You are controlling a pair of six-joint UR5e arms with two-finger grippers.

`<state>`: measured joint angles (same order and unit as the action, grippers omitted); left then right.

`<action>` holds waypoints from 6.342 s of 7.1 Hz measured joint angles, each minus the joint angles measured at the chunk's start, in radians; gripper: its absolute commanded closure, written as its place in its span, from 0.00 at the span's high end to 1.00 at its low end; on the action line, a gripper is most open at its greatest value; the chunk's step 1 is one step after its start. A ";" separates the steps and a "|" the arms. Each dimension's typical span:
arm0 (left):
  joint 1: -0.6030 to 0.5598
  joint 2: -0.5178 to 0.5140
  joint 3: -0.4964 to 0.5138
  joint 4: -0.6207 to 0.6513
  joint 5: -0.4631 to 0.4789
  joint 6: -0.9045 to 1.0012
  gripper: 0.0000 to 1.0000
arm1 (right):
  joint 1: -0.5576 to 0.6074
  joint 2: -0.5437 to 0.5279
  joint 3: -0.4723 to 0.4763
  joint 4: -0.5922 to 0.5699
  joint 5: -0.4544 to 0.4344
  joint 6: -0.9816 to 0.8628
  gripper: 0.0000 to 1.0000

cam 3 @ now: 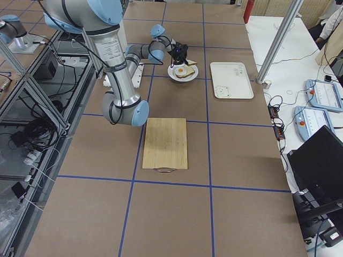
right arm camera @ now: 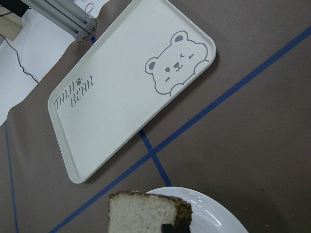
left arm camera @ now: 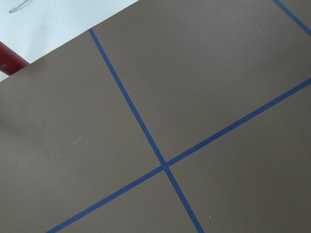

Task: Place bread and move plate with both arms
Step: 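Carry the bread with the right gripper and lay it on the egg, then open the right gripper and withdraw it while the left arm reaches in, then move the left gripper to the plate rim and grip it, then slide the plate with the left gripper onto the cream bear tray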

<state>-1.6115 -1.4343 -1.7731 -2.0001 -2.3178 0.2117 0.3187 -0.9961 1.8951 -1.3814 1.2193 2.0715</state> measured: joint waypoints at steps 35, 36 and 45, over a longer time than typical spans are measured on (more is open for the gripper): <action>1.163 -0.483 0.291 -0.835 0.602 -1.915 0.47 | 1.223 -0.592 -0.232 -0.143 1.145 -2.146 1.00; 1.174 -0.487 0.294 -0.835 0.605 -1.915 0.44 | 1.223 -0.591 -0.232 -0.143 1.146 -2.132 1.00; 1.213 -0.541 0.364 -1.036 0.609 -2.038 0.00 | 1.223 -0.584 -0.230 -0.142 1.144 -2.101 1.00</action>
<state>-0.3984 -1.9751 -1.4094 -3.0359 -1.7085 -1.8260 1.5417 -1.5804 1.6651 -1.5232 2.3635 -0.0292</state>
